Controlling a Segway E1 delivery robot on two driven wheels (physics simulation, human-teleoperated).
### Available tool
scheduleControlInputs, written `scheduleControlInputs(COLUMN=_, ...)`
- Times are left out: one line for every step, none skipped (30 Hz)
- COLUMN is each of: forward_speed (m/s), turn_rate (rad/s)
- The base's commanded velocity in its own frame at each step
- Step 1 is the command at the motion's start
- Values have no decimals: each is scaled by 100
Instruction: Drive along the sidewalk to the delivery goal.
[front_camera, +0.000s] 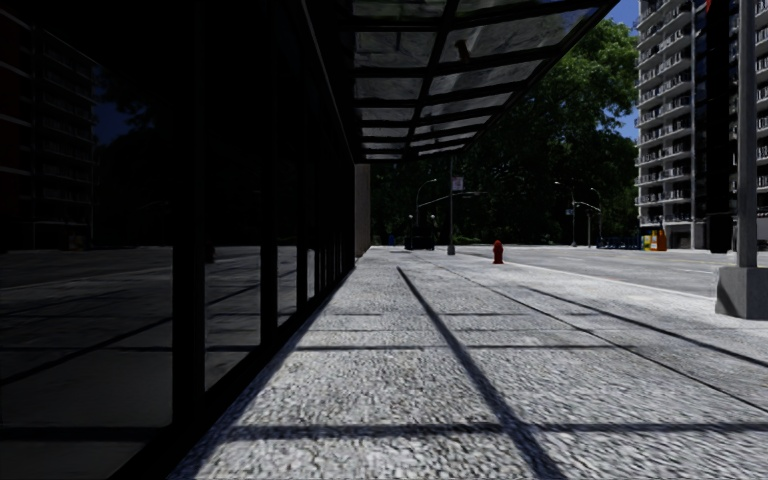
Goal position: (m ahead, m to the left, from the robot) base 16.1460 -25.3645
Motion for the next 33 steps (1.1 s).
scheduleControlInputs(forward_speed=200, turn_rate=0)
scheduleControlInputs(forward_speed=200, turn_rate=0)
scheduleControlInputs(forward_speed=200, turn_rate=0)
scheduleControlInputs(forward_speed=200, turn_rate=0)
scheduleControlInputs(forward_speed=200, turn_rate=0)
scheduleControlInputs(forward_speed=200, turn_rate=0)
scheduleControlInputs(forward_speed=200, turn_rate=0)
scheduleControlInputs(forward_speed=200, turn_rate=0)
scheduleControlInputs(forward_speed=200, turn_rate=0)
scheduleControlInputs(forward_speed=200, turn_rate=0)
scheduleControlInputs(forward_speed=200, turn_rate=0)
scheduleControlInputs(forward_speed=200, turn_rate=0)
scheduleControlInputs(forward_speed=200, turn_rate=0)
scheduleControlInputs(forward_speed=200, turn_rate=0)
scheduleControlInputs(forward_speed=200, turn_rate=0)
scheduleControlInputs(forward_speed=200, turn_rate=0)
scheduleControlInputs(forward_speed=200, turn_rate=0)
scheduleControlInputs(forward_speed=200, turn_rate=0)
scheduleControlInputs(forward_speed=200, turn_rate=0)
scheduleControlInputs(forward_speed=200, turn_rate=0)
scheduleControlInputs(forward_speed=200, turn_rate=0)
scheduleControlInputs(forward_speed=200, turn_rate=0)
scheduleControlInputs(forward_speed=200, turn_rate=0)
scheduleControlInputs(forward_speed=200, turn_rate=0)
scheduleControlInputs(forward_speed=200, turn_rate=0)
scheduleControlInputs(forward_speed=200, turn_rate=0)
scheduleControlInputs(forward_speed=200, turn_rate=0)
scheduleControlInputs(forward_speed=200, turn_rate=0)
scheduleControlInputs(forward_speed=200, turn_rate=0)
scheduleControlInputs(forward_speed=200, turn_rate=0)
scheduleControlInputs(forward_speed=200, turn_rate=0)
scheduleControlInputs(forward_speed=200, turn_rate=0)
scheduleControlInputs(forward_speed=200, turn_rate=0)
